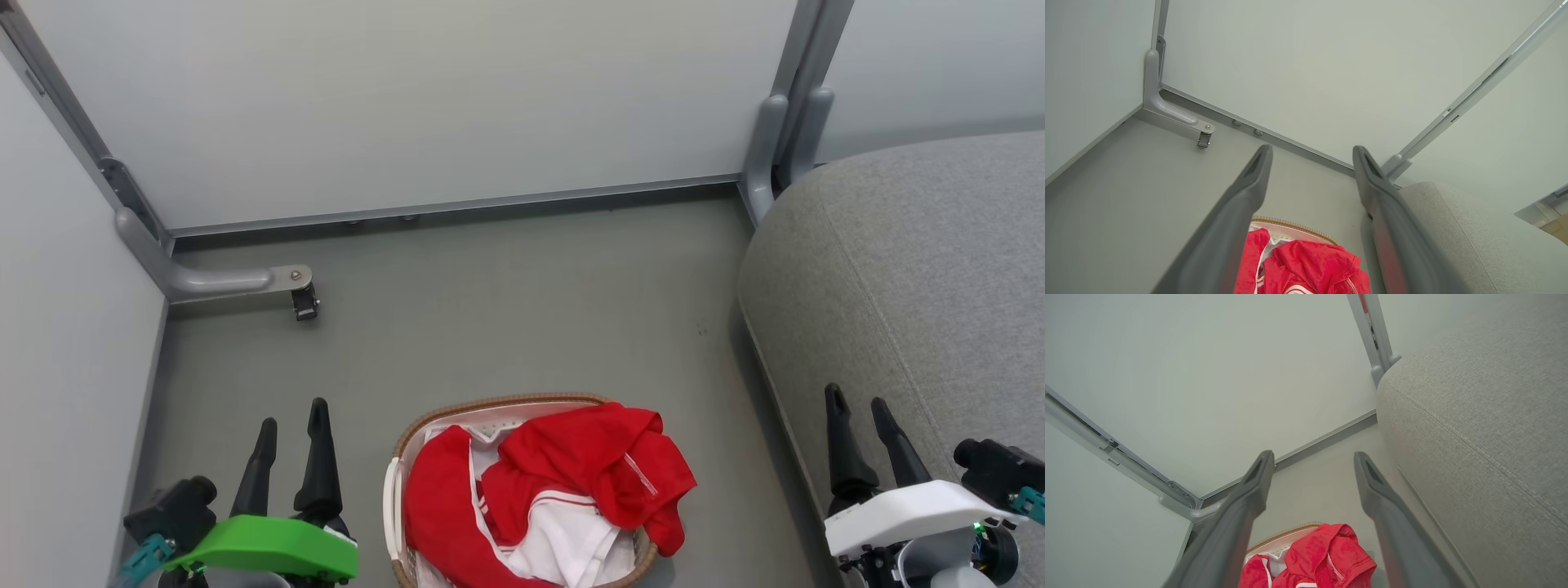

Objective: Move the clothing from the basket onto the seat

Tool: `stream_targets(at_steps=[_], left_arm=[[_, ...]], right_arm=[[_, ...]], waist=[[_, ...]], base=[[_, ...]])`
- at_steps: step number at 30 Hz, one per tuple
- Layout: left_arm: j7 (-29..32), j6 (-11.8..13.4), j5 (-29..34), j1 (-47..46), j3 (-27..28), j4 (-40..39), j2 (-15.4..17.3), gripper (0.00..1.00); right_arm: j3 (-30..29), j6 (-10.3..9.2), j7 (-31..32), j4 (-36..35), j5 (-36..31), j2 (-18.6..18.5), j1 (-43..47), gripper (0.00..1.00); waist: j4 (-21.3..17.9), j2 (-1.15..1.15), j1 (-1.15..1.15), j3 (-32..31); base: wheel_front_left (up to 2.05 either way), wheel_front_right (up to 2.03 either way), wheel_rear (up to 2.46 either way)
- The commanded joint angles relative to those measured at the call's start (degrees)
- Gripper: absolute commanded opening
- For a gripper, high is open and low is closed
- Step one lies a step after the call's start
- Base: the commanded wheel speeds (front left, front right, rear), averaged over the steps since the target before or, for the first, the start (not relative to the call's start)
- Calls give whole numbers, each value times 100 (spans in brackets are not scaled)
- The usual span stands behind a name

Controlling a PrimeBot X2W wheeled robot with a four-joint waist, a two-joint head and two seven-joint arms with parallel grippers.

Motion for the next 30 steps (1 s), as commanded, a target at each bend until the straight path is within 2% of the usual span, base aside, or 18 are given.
stream_targets(at_steps=[1, 30], left_arm=[[-61, 29, 176, 42, -28, -41, 40, 100], [-440, 111, 1550, 163, -251, 222, 51, 100]], right_arm=[[19, 3, -73, -21, -159, -37, 48, 100], [82, 3, -453, 109, -1730, -51, 163, 100]], waist=[[2, 0, 0, -1], [42, 0, 0, 3]], base=[[0, 0, 0], [0, 0, 0]])
